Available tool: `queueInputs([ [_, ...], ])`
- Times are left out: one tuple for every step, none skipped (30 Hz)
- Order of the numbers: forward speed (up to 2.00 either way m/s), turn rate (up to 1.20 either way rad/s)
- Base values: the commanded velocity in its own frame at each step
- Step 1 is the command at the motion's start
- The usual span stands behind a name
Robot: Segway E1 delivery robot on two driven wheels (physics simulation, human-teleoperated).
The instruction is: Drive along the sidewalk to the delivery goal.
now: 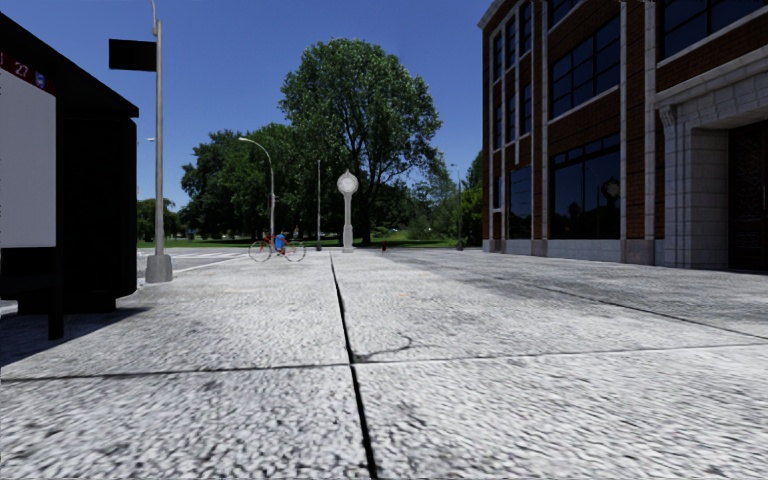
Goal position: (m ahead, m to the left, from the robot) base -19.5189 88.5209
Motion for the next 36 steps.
queueInputs([
  [2.00,0.00],
  [2.00,0.00],
  [2.00,0.00],
  [2.00,0.00],
  [2.00,0.00],
  [2.00,0.00],
  [2.00,0.00],
  [2.00,0.00],
  [2.00,0.00],
  [2.00,0.00],
  [2.00,0.00],
  [2.00,0.00],
  [2.00,0.00],
  [2.00,0.00],
  [2.00,0.00],
  [2.00,0.00],
  [2.00,0.00],
  [2.00,0.00],
  [2.00,0.00],
  [2.00,0.00],
  [2.00,0.00],
  [2.00,0.00],
  [2.00,0.00],
  [2.00,0.00],
  [2.00,0.00],
  [2.00,0.00],
  [2.00,0.00],
  [2.00,0.00],
  [2.00,0.00],
  [2.00,0.00],
  [2.00,0.00],
  [2.00,0.00],
  [2.00,0.10],
  [2.00,0.10],
  [2.00,0.12],
  [2.00,0.13],
])
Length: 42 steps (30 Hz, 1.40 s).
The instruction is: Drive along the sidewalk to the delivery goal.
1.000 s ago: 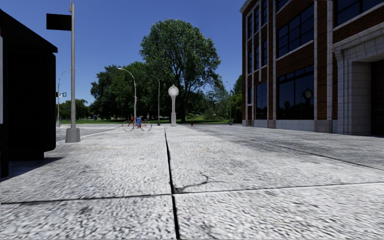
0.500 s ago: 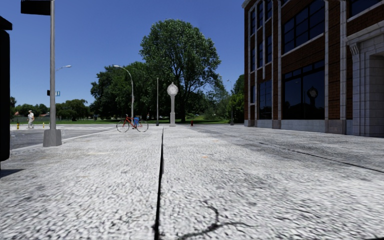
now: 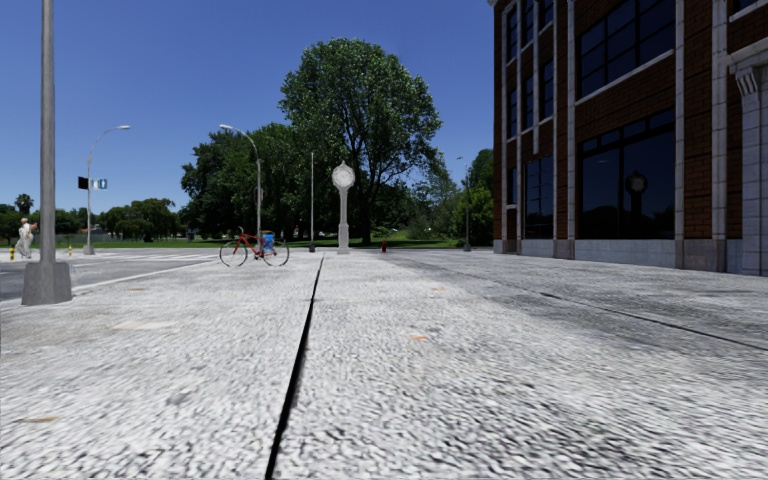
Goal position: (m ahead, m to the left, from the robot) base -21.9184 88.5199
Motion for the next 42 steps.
queueInputs([
  [2.00,0.15],
  [2.00,0.15],
  [2.00,0.17],
  [2.00,0.18],
  [2.00,0.19],
  [2.00,0.19],
  [2.00,0.23],
  [2.00,0.26],
  [2.00,0.26],
  [2.00,0.26],
  [2.00,0.27],
  [2.00,0.27],
  [2.00,0.27],
  [2.00,0.27],
  [2.00,0.27],
  [2.00,0.27],
  [2.00,0.27],
  [2.00,0.27],
  [2.00,0.27],
  [2.00,0.27],
  [2.00,0.27],
  [2.00,0.27],
  [2.00,0.27],
  [2.00,0.27],
  [2.00,0.27],
  [2.00,0.27],
  [2.00,0.27],
  [2.00,0.27],
  [2.00,0.27],
  [2.00,0.27],
  [2.00,0.27],
  [2.00,0.27],
  [2.00,0.27],
  [2.00,0.27],
  [2.00,0.27],
  [2.00,0.27],
  [2.00,0.27],
  [2.00,0.27],
  [2.00,0.27],
  [2.00,0.22],
  [2.00,0.00],
  [2.00,0.00],
])
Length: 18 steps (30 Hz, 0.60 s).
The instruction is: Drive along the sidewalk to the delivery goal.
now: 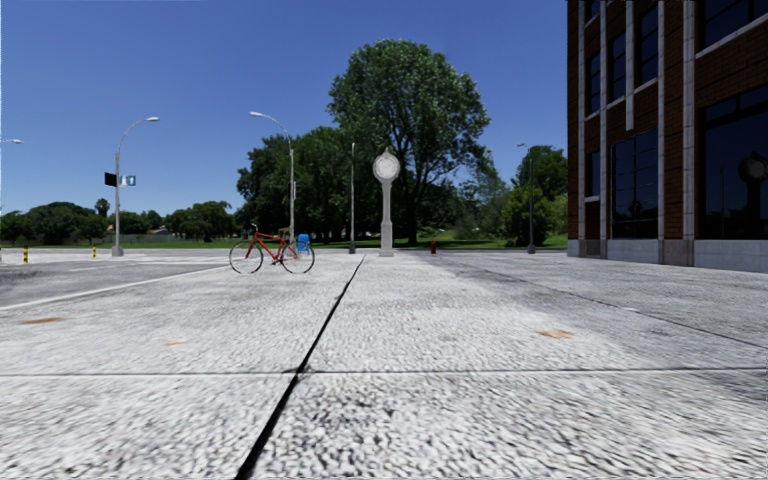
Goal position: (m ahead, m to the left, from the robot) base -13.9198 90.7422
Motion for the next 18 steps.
queueInputs([
  [2.00,0.00],
  [2.00,0.00],
  [2.00,0.00],
  [2.00,0.00],
  [2.00,0.00],
  [2.00,0.00],
  [2.00,0.00],
  [2.00,0.00],
  [2.00,0.00],
  [2.00,0.00],
  [2.00,0.00],
  [2.00,0.00],
  [2.00,0.00],
  [2.00,0.00],
  [2.00,0.00],
  [2.00,0.00],
  [2.00,0.00],
  [2.00,0.00],
])
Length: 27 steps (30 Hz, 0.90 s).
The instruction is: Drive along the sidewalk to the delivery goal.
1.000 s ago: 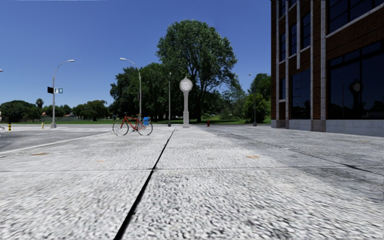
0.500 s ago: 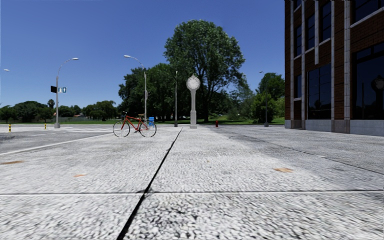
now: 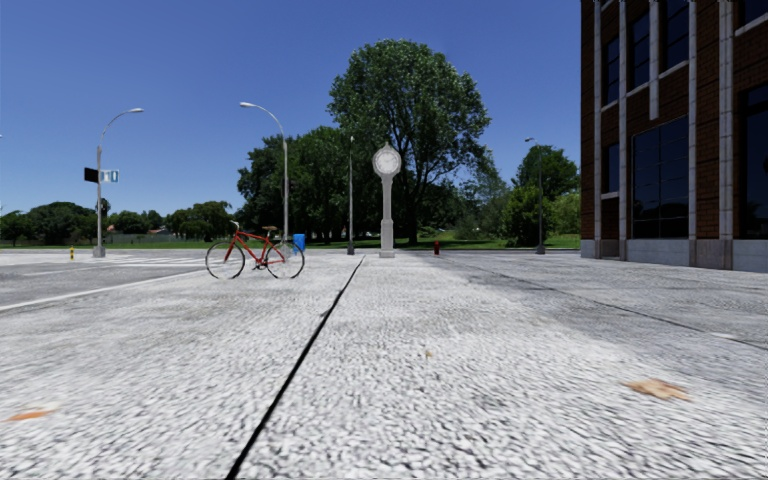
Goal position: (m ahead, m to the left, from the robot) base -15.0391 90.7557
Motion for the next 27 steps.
queueInputs([
  [2.00,0.00],
  [2.00,0.00],
  [2.00,0.00],
  [2.00,0.00],
  [2.00,0.00],
  [2.00,0.00],
  [2.00,0.00],
  [2.00,0.00],
  [2.00,0.00],
  [2.00,0.00],
  [2.00,0.00],
  [2.00,0.00],
  [2.00,0.00],
  [2.00,0.00],
  [2.00,0.00],
  [2.00,0.00],
  [2.00,0.00],
  [2.00,0.02],
  [2.00,0.14],
  [2.00,0.20],
  [2.00,0.20],
  [2.00,0.23],
  [2.00,0.23],
  [2.00,0.24],
  [2.00,0.24],
  [2.00,0.25],
  [2.00,0.26],
])
